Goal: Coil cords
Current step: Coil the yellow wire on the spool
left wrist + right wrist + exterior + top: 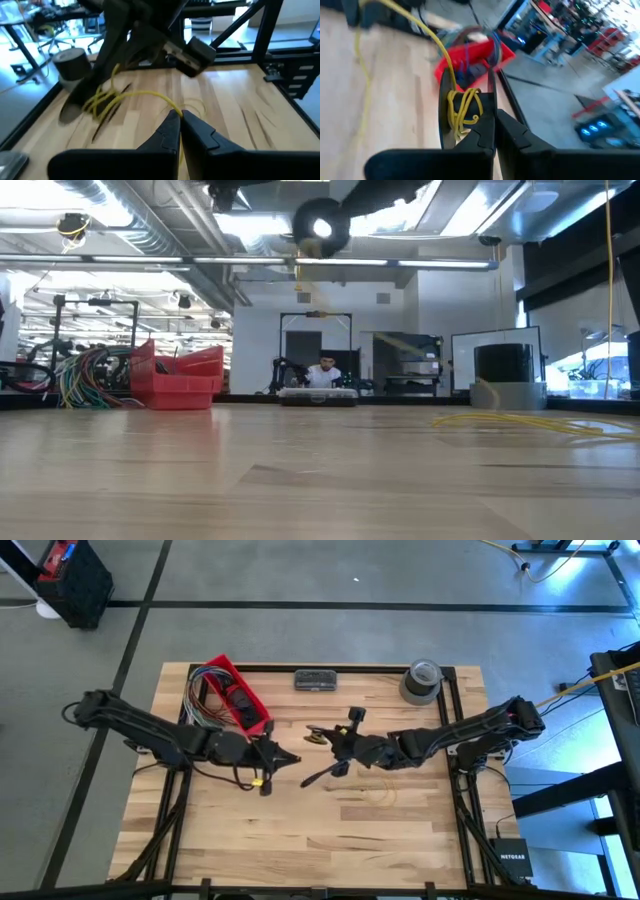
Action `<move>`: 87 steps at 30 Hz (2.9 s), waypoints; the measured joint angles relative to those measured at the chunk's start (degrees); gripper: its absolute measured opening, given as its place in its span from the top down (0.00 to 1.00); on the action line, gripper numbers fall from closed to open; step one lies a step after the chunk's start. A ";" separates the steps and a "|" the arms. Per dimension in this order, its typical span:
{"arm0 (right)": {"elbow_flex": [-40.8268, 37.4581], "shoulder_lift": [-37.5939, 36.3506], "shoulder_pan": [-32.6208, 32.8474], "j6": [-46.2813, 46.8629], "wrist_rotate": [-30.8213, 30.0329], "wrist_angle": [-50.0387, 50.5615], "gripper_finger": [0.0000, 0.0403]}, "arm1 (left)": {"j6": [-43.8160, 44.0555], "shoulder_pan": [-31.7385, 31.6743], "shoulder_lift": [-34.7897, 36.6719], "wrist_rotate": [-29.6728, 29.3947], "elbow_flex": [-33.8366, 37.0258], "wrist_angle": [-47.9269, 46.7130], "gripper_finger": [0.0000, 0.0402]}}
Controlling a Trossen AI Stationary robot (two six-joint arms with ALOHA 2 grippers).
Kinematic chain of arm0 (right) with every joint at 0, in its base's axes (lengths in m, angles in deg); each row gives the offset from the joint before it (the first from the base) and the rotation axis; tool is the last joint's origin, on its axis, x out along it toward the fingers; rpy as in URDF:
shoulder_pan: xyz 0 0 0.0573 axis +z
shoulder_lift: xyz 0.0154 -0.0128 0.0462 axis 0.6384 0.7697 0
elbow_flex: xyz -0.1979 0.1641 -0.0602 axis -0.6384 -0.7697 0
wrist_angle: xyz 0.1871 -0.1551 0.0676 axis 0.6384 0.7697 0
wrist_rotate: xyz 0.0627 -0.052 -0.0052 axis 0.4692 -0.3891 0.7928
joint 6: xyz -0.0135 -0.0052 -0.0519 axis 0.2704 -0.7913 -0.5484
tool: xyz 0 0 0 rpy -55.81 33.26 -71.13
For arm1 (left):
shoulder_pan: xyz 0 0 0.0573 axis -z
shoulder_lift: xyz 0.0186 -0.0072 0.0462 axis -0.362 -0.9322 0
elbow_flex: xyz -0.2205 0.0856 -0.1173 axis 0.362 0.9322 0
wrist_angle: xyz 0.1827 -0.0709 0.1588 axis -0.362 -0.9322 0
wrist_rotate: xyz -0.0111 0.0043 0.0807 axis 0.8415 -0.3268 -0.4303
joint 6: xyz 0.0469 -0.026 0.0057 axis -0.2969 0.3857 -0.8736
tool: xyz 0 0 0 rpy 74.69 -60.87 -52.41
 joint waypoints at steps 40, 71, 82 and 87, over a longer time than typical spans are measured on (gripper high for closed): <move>-3.01 0.20 -0.62 5.43 7.15 -19.54 0.99 | -3.20 -3.53 -11.81 -10.72 -0.07 16.98 0.99; -1.17 2.24 -0.88 -1.75 10.12 -35.68 0.99 | -5.06 -2.62 -11.90 -13.44 -0.28 17.34 0.99; 1.90 -1.57 -0.50 -6.34 10.48 -34.79 0.99 | -5.64 -2.61 -11.81 -13.51 -0.37 17.15 0.99; 3.99 -2.03 -0.51 -7.47 10.56 -34.72 0.99 | -5.72 -2.62 -11.89 -13.50 -0.27 17.08 0.99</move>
